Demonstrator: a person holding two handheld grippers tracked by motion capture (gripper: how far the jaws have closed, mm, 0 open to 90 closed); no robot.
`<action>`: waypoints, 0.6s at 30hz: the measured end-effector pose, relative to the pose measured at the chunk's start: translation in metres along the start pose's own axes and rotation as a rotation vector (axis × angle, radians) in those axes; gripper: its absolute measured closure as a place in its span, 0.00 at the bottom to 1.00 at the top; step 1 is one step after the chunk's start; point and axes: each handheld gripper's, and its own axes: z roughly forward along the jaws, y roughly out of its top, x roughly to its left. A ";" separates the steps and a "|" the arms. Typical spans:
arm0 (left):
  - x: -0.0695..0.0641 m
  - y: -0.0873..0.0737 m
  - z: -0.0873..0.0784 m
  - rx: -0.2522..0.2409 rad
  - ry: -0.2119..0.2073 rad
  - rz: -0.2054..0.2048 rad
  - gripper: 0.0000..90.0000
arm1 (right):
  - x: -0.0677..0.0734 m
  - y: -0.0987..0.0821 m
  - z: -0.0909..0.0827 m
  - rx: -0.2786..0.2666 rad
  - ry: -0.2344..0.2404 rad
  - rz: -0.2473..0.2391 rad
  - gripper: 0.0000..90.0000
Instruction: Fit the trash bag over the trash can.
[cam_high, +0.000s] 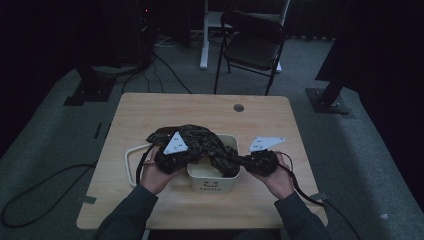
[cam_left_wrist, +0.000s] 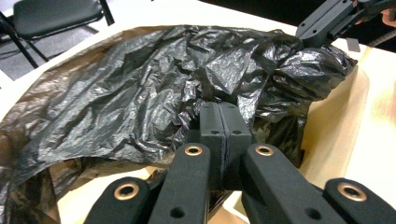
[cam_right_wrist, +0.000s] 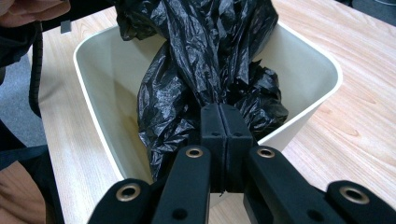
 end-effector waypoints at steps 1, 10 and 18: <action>0.000 0.000 0.000 0.000 0.000 0.000 1.00 | 0.000 0.000 0.000 0.000 0.000 0.000 0.97; -0.006 0.004 0.009 0.006 -0.023 0.018 1.00 | 0.005 0.018 -0.008 -0.067 0.007 -0.030 0.75; -0.012 0.007 0.012 -0.009 -0.059 0.017 1.00 | 0.010 0.039 -0.003 -0.094 0.010 -0.055 0.76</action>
